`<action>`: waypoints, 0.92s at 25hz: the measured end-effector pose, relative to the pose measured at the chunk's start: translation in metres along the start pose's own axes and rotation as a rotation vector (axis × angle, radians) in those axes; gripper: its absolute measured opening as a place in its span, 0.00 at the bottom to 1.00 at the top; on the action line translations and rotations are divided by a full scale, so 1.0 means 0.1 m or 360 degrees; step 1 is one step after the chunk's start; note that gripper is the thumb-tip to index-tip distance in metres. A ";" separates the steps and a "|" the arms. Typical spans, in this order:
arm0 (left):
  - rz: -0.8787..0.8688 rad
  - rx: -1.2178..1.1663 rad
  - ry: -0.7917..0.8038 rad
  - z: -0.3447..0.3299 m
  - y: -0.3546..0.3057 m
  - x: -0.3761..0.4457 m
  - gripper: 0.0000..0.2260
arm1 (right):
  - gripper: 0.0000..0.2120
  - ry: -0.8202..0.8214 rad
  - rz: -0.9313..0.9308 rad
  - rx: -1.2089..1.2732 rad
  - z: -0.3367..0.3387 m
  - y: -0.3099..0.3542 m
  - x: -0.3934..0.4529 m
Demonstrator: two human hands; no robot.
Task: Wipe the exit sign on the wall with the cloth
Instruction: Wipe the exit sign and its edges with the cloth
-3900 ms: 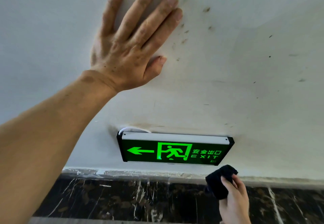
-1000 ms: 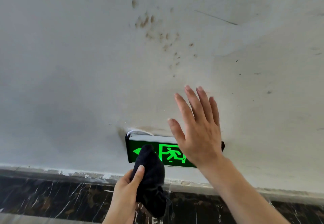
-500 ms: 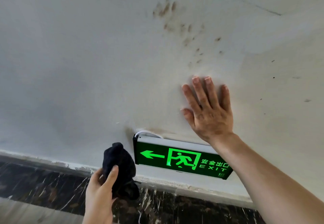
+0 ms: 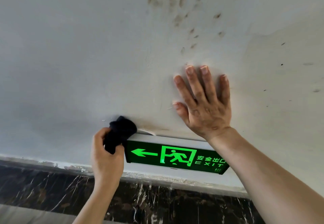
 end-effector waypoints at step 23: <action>0.1081 -0.0011 0.0649 -0.02 1.36 0.03 0.19 | 0.32 -0.0039 0.0006 -0.0033 -0.08 0.01 -0.02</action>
Point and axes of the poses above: each hand's wrist, its own x-axis towards the middle knuckle, its own z-axis out of the back of the hand, y = z × x, the point moved 1 cm from there along x, towards the middle knuckle, and after that the axes turned 2 degrees about -y, right-handed, at the moved point
